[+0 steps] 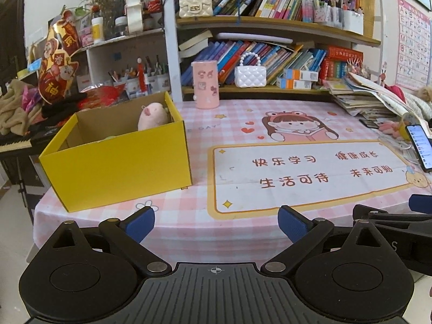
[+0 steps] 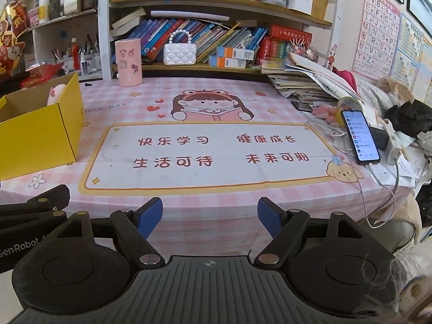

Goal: Organize objects

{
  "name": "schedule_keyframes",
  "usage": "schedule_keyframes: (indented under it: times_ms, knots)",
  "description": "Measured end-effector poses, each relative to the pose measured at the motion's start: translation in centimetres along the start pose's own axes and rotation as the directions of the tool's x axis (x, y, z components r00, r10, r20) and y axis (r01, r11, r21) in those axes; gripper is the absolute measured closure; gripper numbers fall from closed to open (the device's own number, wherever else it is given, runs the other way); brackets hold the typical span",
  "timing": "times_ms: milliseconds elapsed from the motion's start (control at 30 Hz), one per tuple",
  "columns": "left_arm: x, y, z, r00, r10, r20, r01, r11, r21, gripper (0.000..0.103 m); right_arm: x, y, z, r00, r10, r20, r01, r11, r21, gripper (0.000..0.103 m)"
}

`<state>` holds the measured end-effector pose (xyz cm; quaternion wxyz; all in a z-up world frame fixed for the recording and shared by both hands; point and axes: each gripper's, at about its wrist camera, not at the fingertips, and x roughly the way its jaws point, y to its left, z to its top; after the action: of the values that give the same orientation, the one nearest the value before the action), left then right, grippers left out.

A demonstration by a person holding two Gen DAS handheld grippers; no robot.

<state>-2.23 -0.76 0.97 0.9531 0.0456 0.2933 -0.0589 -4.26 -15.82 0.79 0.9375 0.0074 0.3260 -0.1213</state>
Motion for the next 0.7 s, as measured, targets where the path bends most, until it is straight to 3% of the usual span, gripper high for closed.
schedule_keyframes:
  times_ms: [700]
  knots:
    - [0.8,1.2,0.0,0.997,0.061,-0.041,-0.062,0.998,-0.018,0.000,0.6,1.0,0.3,1.000,-0.025,-0.018,0.024,0.999,-0.027,0.012]
